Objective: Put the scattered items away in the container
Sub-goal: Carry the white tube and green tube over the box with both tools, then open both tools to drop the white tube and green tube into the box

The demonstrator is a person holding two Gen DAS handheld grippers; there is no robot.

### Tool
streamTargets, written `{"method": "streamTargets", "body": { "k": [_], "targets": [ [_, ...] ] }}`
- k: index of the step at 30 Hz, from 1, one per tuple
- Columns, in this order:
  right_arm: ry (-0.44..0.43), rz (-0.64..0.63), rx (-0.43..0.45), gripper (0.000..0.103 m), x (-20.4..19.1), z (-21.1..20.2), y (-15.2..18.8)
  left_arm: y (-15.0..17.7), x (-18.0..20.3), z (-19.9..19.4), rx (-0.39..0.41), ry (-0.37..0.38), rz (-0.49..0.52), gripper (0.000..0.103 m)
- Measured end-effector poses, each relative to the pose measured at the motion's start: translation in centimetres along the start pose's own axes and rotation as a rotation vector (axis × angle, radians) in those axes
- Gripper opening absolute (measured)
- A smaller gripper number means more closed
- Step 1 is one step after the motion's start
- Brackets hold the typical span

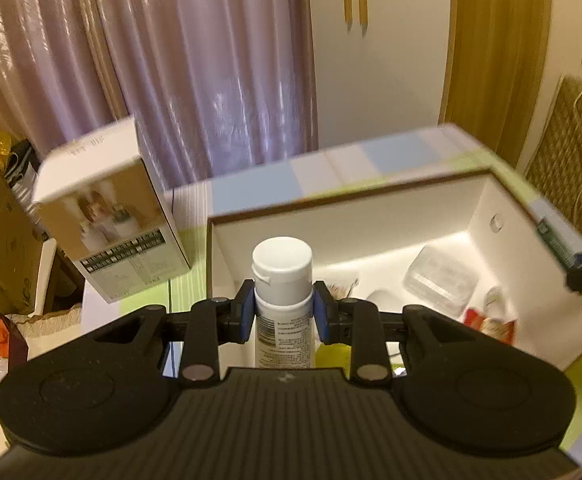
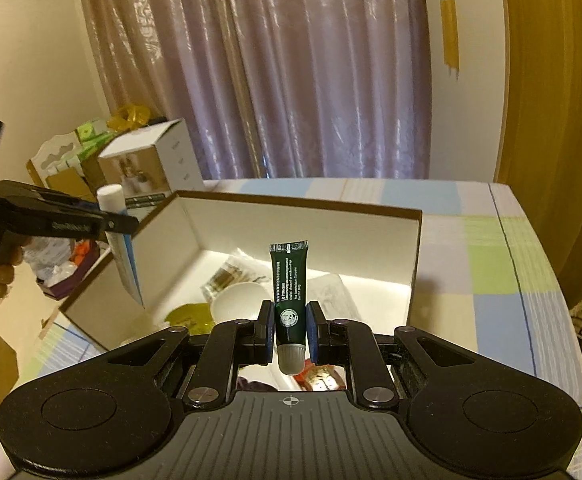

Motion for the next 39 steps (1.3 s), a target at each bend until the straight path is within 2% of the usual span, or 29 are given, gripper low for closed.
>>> {"method": "streamTargets", "body": {
  "k": [7, 13, 24, 26, 28, 32, 34, 39],
  "targets": [
    [0.003, 0.009, -0.038, 0.018, 1.1, 1.4, 0.6, 1.4, 1.0, 4.7, -0.104, -0.038, 0.089, 0.025],
    [0.007, 0.014, -0.056, 0.018, 1.8, 2.2, 0.8, 2.9, 0.8, 6.7, -0.179, -0.037, 0.059, 0.026],
    [0.004, 0.015, -0.080, 0.019, 1.9, 3.3, 1.3, 2.6, -0.1, 7.2, -0.189, -0.046, 0.049, 0.027],
    [0.006, 0.014, -0.084, 0.019, 1.9, 3.4, 1.3, 2.7, -0.1, 7.0, -0.190, -0.040, 0.045, 0.029],
    [0.008, 0.012, -0.087, 0.019, 1.9, 3.4, 1.3, 2.8, -0.1, 6.7, -0.192, -0.038, 0.040, 0.036],
    [0.021, 0.003, -0.108, 0.019, 2.1, 3.8, 1.6, 3.2, 0.4, 5.9, -0.191, -0.012, 0.028, 0.045],
    [0.022, -0.003, -0.128, 0.019, 2.1, 4.1, 1.9, 3.5, 0.6, 5.4, -0.191, -0.003, 0.020, 0.054],
    [0.011, -0.039, -0.205, 0.019, 1.6, 4.9, 2.9, 4.0, 1.3, 4.1, -0.184, 0.022, 0.001, 0.061]
  ]
}}
Point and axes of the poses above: each gripper's, at about its wrist camera, not at the fingertips, and z roughly the way its jaws point, x to its right, y to its underside, the point moved 9 cm from there along z, roughly the way its jaws point, and after that the axes turned 5 degrees about -y, right-handed, at the moved point
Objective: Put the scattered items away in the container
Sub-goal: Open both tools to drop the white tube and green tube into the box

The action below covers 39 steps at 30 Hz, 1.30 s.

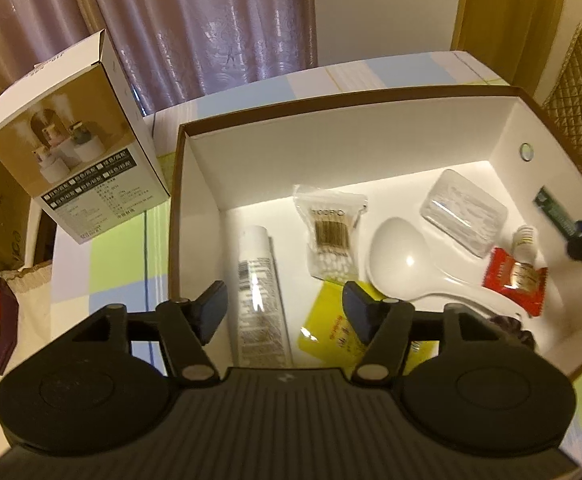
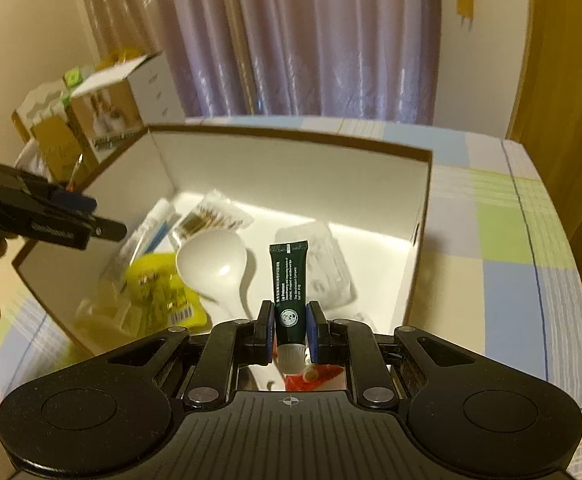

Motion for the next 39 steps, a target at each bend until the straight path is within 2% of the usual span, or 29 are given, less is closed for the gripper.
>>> {"method": "streamTargets", "body": {
  "k": [10, 23, 28, 29, 30, 31, 33, 36, 39],
  "targets": [
    [-0.131, -0.108, -0.268, 0.019, -0.9, 1.6, 0.1, 0.2, 0.2, -1.7, 0.012, 0.025, 0.023, 0.069],
    [-0.075, -0.246, -0.480, 0.019, -1.6, 3.4, 2.5, 1.1, 0.8, -2.1, -0.010, 0.026, 0.019, 0.072],
    [-0.050, -0.258, -0.514, 0.019, -1.5, 3.3, 2.0, 1.2, 1.0, -2.7, -0.010, 0.030, 0.017, 0.081],
    [-0.053, -0.250, -0.517, 0.023, -1.5, 3.3, 1.9, 1.2, 1.1, -2.9, -0.008, 0.031, 0.018, 0.081],
    [-0.051, -0.242, -0.514, 0.057, -1.5, 3.2, 1.7, 1.2, 1.2, -3.1, -0.006, 0.034, 0.020, 0.082],
    [-0.038, -0.245, -0.499, 0.096, -1.5, 3.0, 1.5, 1.2, 1.3, -3.2, -0.004, 0.036, 0.021, 0.083],
    [-0.030, -0.279, -0.466, 0.099, -1.9, 2.4, 1.1, 1.2, 1.3, -3.6, -0.001, 0.031, 0.019, 0.087],
    [-0.050, -0.251, -0.460, 0.099, -2.2, 1.9, 0.9, 1.2, 1.1, -3.9, 0.003, 0.020, 0.010, 0.091],
    [-0.034, -0.240, -0.459, 0.099, -2.1, 1.8, 0.9, 1.3, 1.0, -4.2, -0.003, 0.024, -0.008, 0.093]
  ]
}}
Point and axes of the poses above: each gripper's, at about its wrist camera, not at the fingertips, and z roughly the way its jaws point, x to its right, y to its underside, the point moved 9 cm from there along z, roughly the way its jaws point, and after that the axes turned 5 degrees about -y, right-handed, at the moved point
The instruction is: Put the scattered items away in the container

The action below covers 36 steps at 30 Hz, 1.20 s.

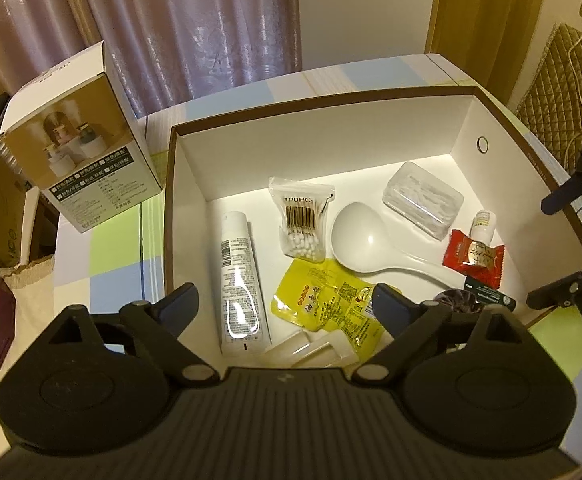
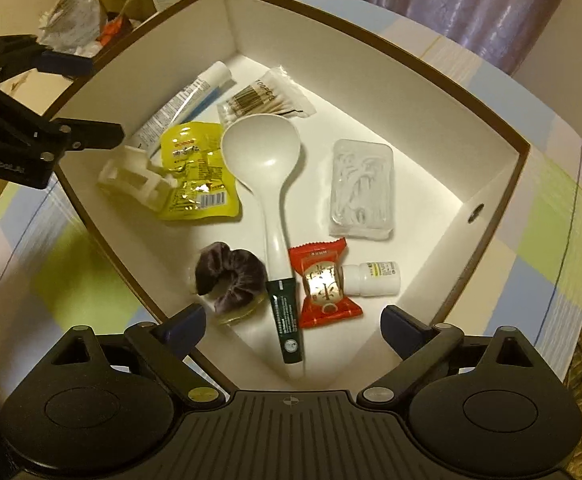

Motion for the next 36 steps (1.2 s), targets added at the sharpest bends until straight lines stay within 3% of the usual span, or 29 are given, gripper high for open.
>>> {"method": "streamTargets", "body": {
  "k": [8, 17, 24, 36],
  "targets": [
    [-0.003, 0.065, 0.035, 0.099, 0.1, -0.4, 0.2, 0.3, 0.1, -1.1, 0.007, -0.010, -0.016, 0.095],
    [-0.022, 0.231, 0.203, 0.099, -0.5, -1.7, 0.7, 0.8, -0.4, -2.8, 0.034, -0.037, -0.053, 0.096],
    [0.014, 0.329, 0.341, 0.099, -1.5, -3.5, 1.5, 2.1, -0.2, -4.5, 0.071, -0.152, -0.023, 0.102],
    [0.064, 0.415, 0.472, 0.099, -3.6, -6.7, 3.8, 3.9, 1.0, -9.2, 0.141, -0.145, -0.032, 0.102]
  ]
}}
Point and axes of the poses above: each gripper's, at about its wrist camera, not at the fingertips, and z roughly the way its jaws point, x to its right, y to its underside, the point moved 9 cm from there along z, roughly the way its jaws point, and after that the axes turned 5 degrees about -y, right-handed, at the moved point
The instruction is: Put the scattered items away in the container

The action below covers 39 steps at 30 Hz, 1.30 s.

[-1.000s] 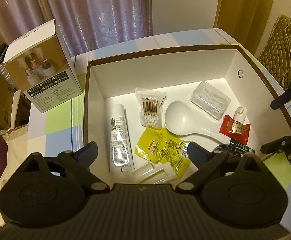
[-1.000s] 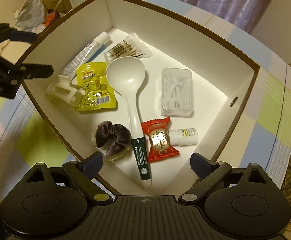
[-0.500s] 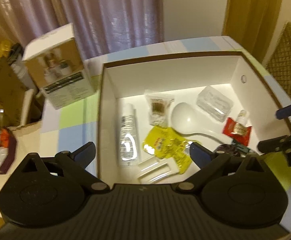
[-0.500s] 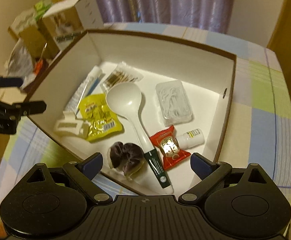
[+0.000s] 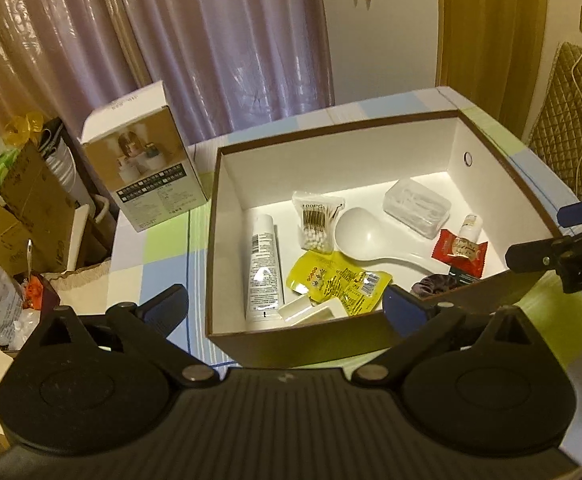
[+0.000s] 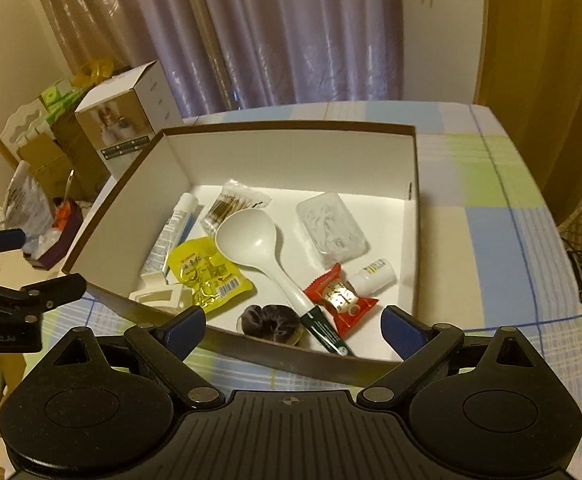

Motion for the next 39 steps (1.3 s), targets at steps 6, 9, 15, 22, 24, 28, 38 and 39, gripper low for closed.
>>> {"method": "streamTargets", "body": {
  "k": [6, 9, 15, 22, 24, 28, 38, 39],
  "targets": [
    [0.013, 0.018, 0.016, 0.099, -0.6, -1.6, 1.2, 1.0, -0.3, -2.1, 0.009, 0.001, -0.027, 0.102],
    [0.032, 0.003, 0.016, 0.099, -1.2, -2.1, 2.0, 1.7, -0.3, -2.9, 0.004, 0.009, -0.035, 0.102],
    [0.055, -0.001, -0.001, 0.099, -2.2, -2.7, 4.0, 3.4, 0.0, -4.1, -0.006, 0.031, -0.034, 0.102],
    [0.118, -0.002, 0.003, 0.099, -2.8, -3.8, 5.3, 4.4, -0.1, -5.3, -0.003, 0.040, -0.031, 0.102],
    [0.135, -0.006, 0.005, 0.099, -3.1, -4.1, 5.7, 4.7, -0.1, -5.7, 0.000, 0.046, -0.033, 0.102],
    [0.148, -0.003, 0.006, 0.099, -3.7, -4.5, 6.4, 5.4, 0.0, -6.3, 0.004, 0.061, -0.026, 0.102],
    [0.153, -0.019, 0.023, 0.099, -4.9, -5.4, 6.7, 6.3, 0.1, -7.2, 0.020, 0.064, -0.029, 0.102],
    [0.152, -0.024, 0.024, 0.099, -4.9, -5.4, 6.6, 6.3, 0.1, -7.3, 0.022, 0.062, -0.031, 0.102]
  ]
}}
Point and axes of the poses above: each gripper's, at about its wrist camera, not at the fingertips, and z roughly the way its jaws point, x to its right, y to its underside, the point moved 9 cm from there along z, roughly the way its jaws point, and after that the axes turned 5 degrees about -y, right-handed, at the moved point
